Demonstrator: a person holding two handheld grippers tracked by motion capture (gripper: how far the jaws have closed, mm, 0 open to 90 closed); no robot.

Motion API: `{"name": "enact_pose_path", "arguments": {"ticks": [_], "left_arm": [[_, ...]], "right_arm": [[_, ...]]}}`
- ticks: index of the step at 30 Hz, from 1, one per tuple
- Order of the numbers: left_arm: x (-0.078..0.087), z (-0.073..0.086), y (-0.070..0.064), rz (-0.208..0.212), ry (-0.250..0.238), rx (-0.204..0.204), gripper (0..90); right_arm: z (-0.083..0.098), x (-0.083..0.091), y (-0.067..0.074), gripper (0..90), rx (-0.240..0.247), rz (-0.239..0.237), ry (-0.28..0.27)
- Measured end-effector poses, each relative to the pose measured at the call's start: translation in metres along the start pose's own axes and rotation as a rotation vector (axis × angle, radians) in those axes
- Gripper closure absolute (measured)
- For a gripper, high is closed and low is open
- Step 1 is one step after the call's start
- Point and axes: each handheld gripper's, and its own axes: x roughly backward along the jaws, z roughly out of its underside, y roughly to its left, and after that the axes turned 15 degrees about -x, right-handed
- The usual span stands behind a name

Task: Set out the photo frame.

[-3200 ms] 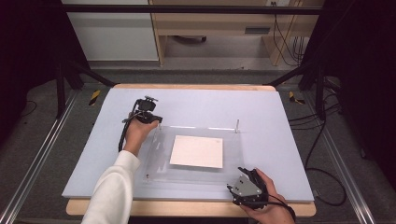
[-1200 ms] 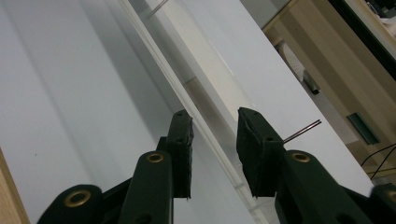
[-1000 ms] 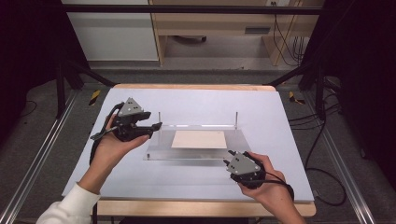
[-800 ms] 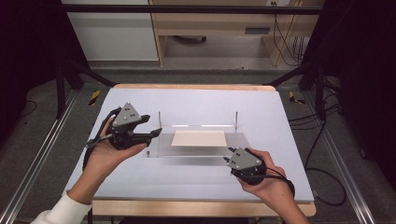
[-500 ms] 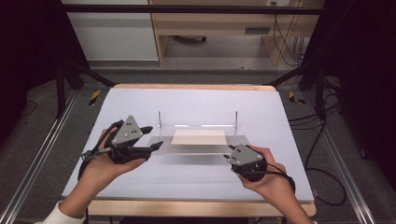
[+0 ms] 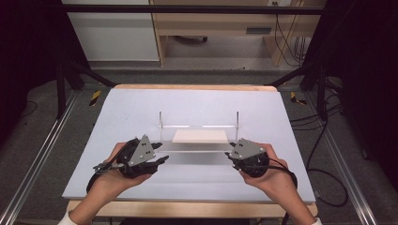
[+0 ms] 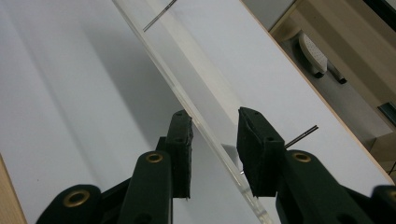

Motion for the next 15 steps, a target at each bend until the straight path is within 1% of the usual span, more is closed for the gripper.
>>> {"name": "enact_pose_path", "arguments": {"ticks": [1,2,4,6,8,10,11,13,14,15], "left_arm": [[-0.002,0.001,0.000,-0.008,0.006,-0.006,54.4],[-0.004,0.002,-0.001,-0.007,0.013,-0.011,55.0],[-0.007,0.002,-0.001,-0.014,0.012,-0.016,55.3],[-0.011,0.002,-0.002,-0.029,0.027,-0.028,55.9],[-0.014,0.002,-0.002,-0.043,0.043,-0.048,57.2],[-0.018,0.002,-0.002,-0.065,0.061,-0.058,59.5],[-0.020,0.002,-0.002,-0.069,0.066,-0.050,60.1],[-0.022,0.002,-0.001,-0.080,0.070,-0.051,62.9],[-0.023,0.002,0.000,-0.086,0.082,-0.055,64.4],[-0.024,0.003,0.000,-0.091,0.083,-0.055,65.9]], "right_arm": [[-0.001,0.000,0.000,66.5,-0.001,0.000,0.003],[-0.001,0.000,0.000,66.5,-0.002,0.001,0.003],[-0.002,-0.001,-0.001,66.5,0.001,-0.001,0.003],[-0.002,-0.001,-0.001,66.5,-0.003,-0.001,0.004],[-0.002,-0.001,-0.002,66.5,-0.004,-0.002,0.005],[-0.003,-0.001,-0.002,66.5,-0.003,-0.003,0.006],[-0.003,-0.001,-0.002,66.5,-0.003,-0.004,0.006],[-0.004,-0.001,-0.003,66.5,-0.006,-0.005,0.007],[-0.004,-0.001,-0.003,66.5,-0.005,-0.005,0.007],[-0.004,-0.001,-0.003,66.5,-0.006,-0.006,0.006]]}}
